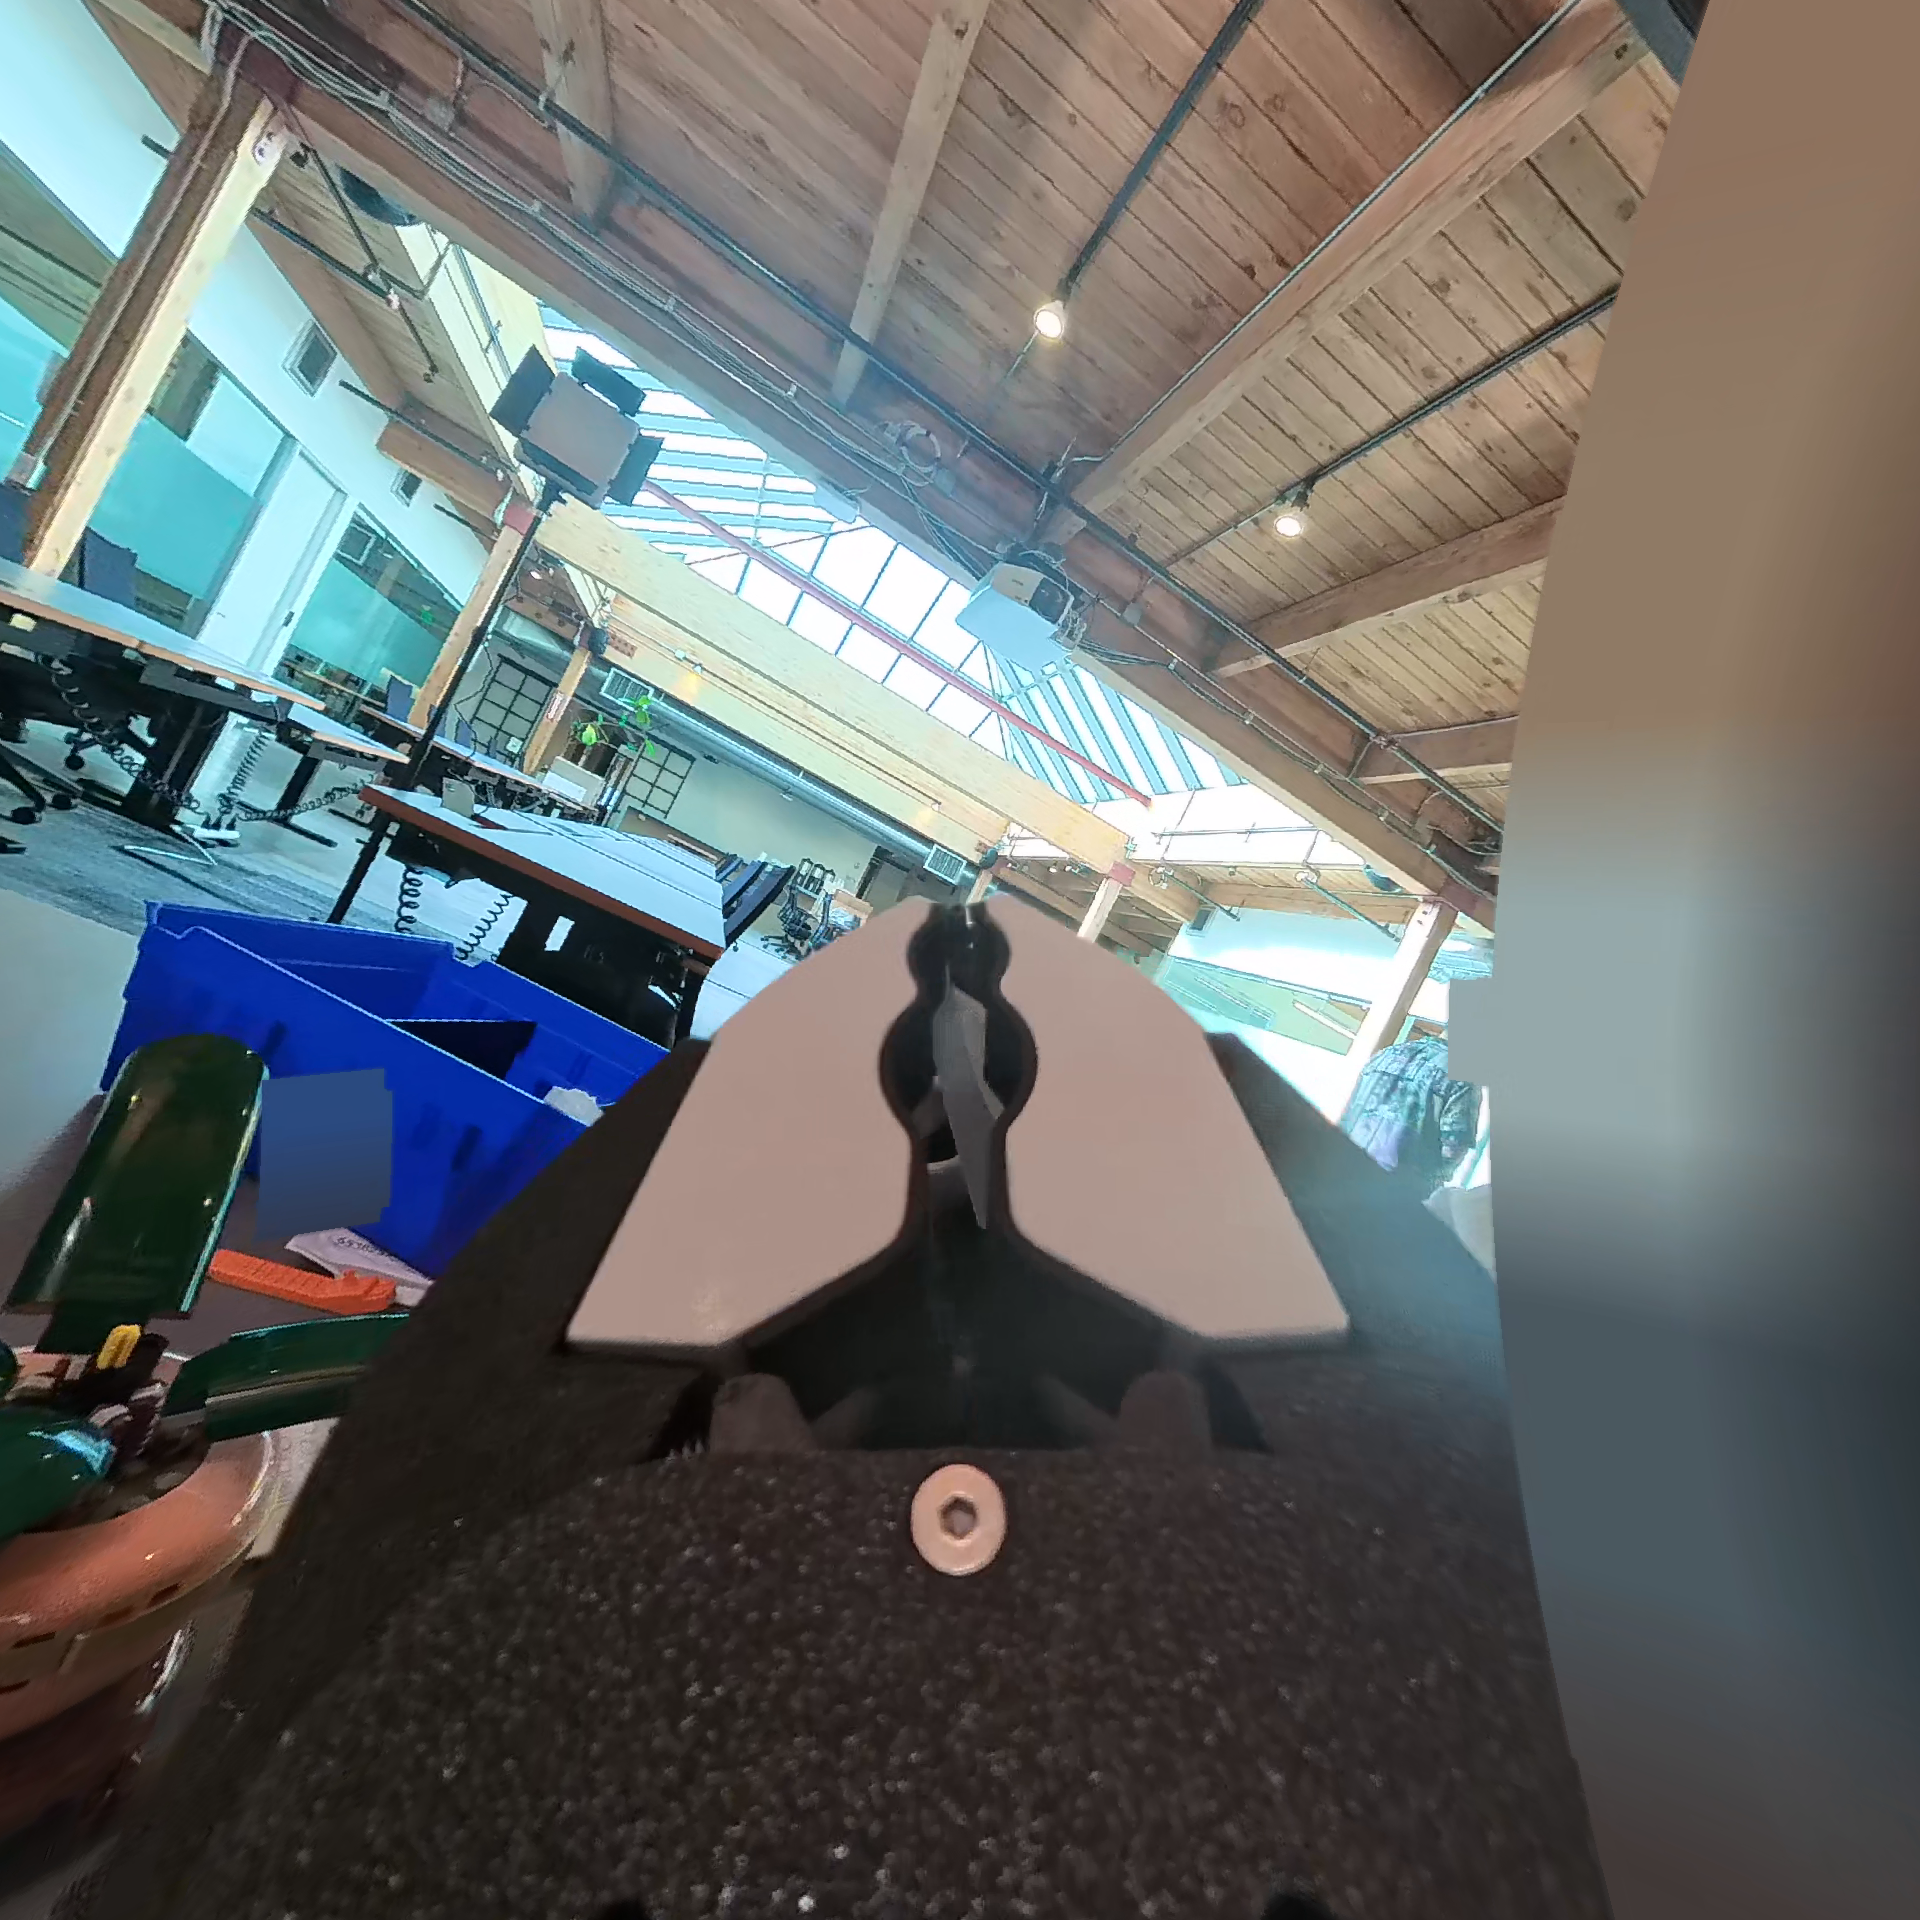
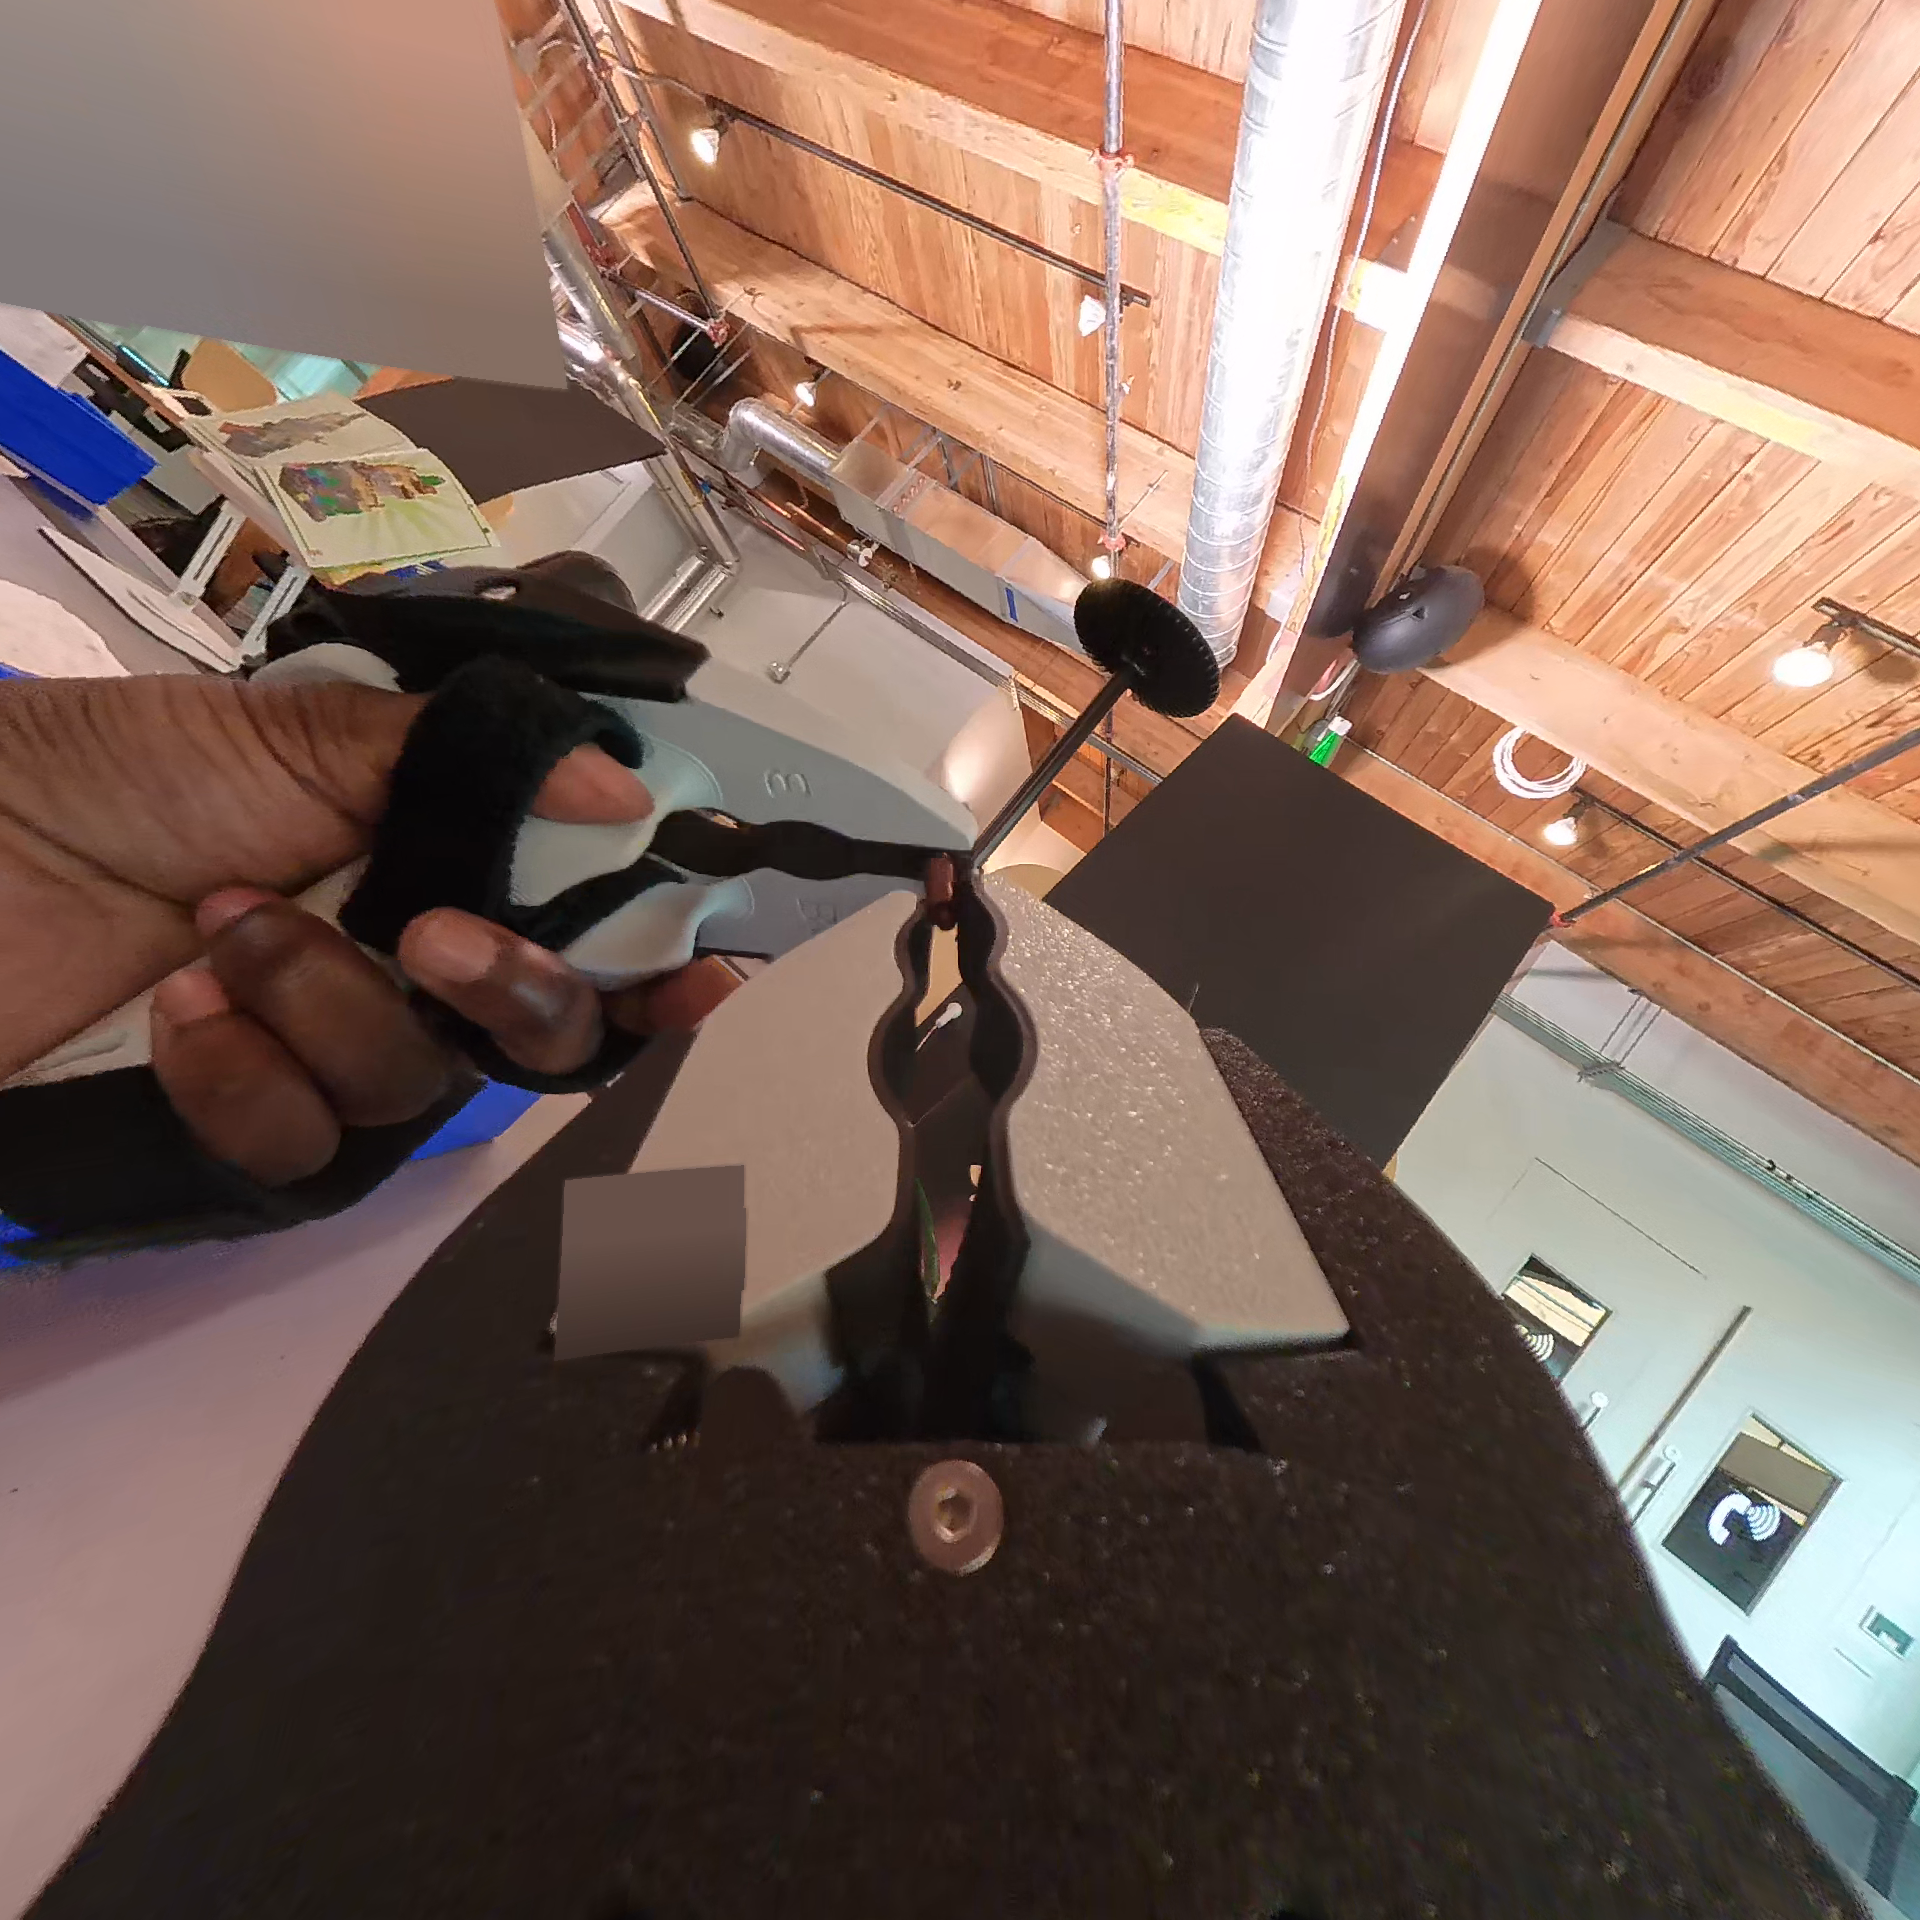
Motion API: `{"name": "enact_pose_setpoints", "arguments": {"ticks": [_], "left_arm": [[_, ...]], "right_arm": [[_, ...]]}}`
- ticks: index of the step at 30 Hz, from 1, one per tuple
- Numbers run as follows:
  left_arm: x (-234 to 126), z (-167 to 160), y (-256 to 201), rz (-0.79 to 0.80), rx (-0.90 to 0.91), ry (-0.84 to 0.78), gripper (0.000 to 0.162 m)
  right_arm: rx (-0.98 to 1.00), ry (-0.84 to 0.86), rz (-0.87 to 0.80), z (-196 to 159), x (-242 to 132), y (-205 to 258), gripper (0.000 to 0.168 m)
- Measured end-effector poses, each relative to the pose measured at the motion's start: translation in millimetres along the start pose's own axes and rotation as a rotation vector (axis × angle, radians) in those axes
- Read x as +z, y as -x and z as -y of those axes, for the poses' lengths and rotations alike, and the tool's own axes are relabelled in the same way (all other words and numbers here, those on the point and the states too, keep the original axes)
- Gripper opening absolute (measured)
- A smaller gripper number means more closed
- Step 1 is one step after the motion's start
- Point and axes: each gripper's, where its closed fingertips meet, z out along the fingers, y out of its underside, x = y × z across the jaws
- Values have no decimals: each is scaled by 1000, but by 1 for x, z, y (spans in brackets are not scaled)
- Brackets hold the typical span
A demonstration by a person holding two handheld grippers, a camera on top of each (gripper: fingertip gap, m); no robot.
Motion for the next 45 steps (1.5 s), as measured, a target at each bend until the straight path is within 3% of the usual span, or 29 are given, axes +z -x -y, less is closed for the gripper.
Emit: {"name": "enact_pose_setpoints", "arguments": {"ticks": [8,25,26,28,30,32,35,39,42,45], "left_arm": [[2,-4,-1,18,21,23,3],[-1,-1,2,75,48,31,1],[-1,2,1,78,52,2,1],[-29,55,-5,82,60,-245,1],[-69,91,-7,232,278,-284,0],[-73,90,-16,252,333,-210,1],[-48,64,-20,218,366,-76,1],[-34,46,-24,163,349,-4,2],[-32,43,-24,142,332,2,2],[-28,41,-22,128,314,6,2]], "right_arm": [[-117,-9,-59,4,2,-2,8],[57,58,0,-1,-2,3,4],[67,62,6,-1,-3,2,4],[84,74,-24,-8,-14,-6,3],[180,116,-21,-26,-29,-10,3],[191,118,-20,-31,-37,-12,3],[182,129,18,-30,-41,-26,3],[98,368,227,-46,-80,-79,4],[-47,792,483,-93,-144,-129,5],[-188,1083,753,-140,-200,-161,5]]}}
